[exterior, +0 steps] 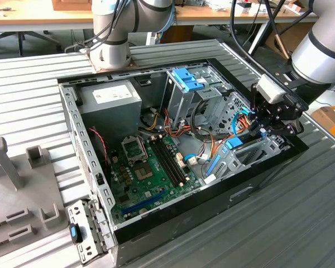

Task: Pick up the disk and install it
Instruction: 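Insert the disk into the insertion slot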

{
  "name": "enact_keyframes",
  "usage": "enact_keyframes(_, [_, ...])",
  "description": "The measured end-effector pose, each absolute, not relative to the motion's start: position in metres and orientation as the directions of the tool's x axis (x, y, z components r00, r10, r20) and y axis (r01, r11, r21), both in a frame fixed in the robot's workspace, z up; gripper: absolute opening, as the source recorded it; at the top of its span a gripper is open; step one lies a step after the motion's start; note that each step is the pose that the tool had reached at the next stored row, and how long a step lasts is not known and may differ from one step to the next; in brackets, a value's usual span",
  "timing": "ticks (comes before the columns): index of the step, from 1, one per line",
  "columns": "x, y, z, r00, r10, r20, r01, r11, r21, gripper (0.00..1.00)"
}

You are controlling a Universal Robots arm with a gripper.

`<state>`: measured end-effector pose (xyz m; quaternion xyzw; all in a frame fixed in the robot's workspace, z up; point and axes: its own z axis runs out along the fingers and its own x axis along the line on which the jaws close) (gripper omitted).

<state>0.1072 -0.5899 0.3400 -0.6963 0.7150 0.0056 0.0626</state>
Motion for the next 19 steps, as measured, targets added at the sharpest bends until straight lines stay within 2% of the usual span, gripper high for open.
enact_keyframes(9, [0.107,-0.589,0.337,-0.016,-0.995,-0.098,-0.997,0.024,-0.079,0.17])
enact_keyframes(19, [0.107,-0.589,0.348,-0.016,-0.995,-0.098,-0.997,0.024,-0.080,0.17])
